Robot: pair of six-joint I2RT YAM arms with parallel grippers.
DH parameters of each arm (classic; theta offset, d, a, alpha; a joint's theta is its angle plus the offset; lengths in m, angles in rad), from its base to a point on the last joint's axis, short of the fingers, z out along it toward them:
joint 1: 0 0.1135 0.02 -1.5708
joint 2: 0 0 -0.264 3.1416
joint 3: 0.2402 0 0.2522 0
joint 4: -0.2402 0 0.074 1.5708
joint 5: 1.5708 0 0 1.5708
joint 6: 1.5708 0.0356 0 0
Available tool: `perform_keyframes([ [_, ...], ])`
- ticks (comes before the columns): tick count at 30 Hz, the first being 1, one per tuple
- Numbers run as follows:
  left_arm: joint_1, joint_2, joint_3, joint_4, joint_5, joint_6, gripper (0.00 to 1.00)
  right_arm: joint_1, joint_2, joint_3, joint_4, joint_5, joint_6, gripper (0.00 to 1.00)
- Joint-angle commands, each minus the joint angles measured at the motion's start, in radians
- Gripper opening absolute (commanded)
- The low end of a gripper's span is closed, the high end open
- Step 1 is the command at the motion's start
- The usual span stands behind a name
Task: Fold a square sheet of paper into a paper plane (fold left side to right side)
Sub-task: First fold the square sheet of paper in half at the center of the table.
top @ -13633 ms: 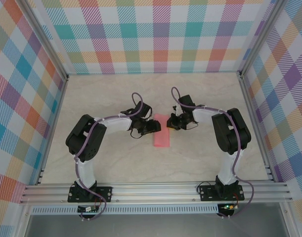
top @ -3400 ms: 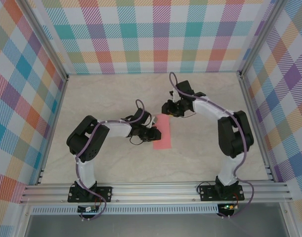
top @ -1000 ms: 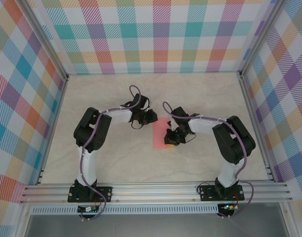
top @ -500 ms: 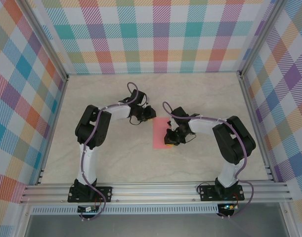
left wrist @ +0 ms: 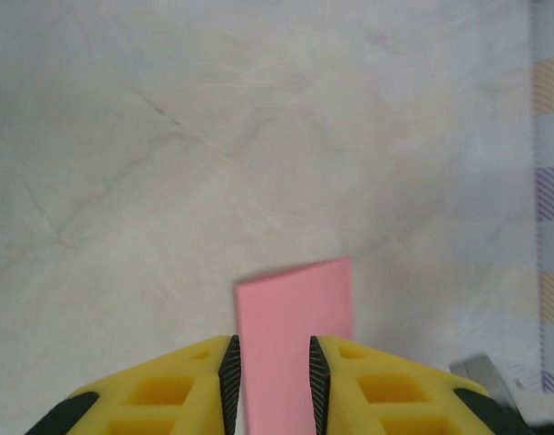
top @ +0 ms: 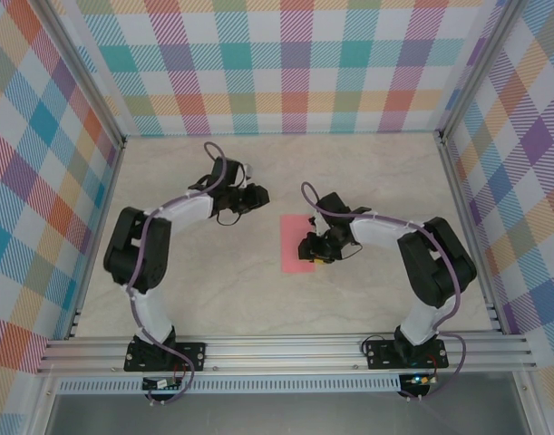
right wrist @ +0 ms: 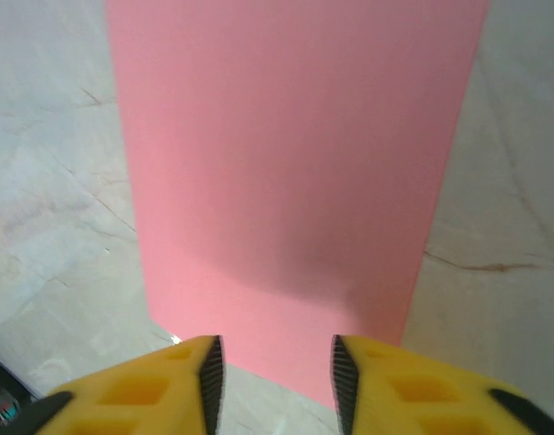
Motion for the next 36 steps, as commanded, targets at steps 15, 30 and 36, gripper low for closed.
perform_keyframes([
  [15, -0.202, -0.415, -0.486, 0.215, -0.107, -0.093, 0.46, -0.135, 0.135, 0.221, 0.014, -0.036, -0.055, 0.6],
  [30, -0.278, -0.035, -0.261, 0.226, -0.073, -0.093, 0.38, -0.136, 0.148, 0.237, -0.036, 0.005, -0.038, 0.6],
  [36, -0.278, 0.012, -0.253, 0.2, -0.091, -0.085, 0.38, -0.136, 0.138, 0.232, -0.049, 0.014, -0.039, 0.61],
])
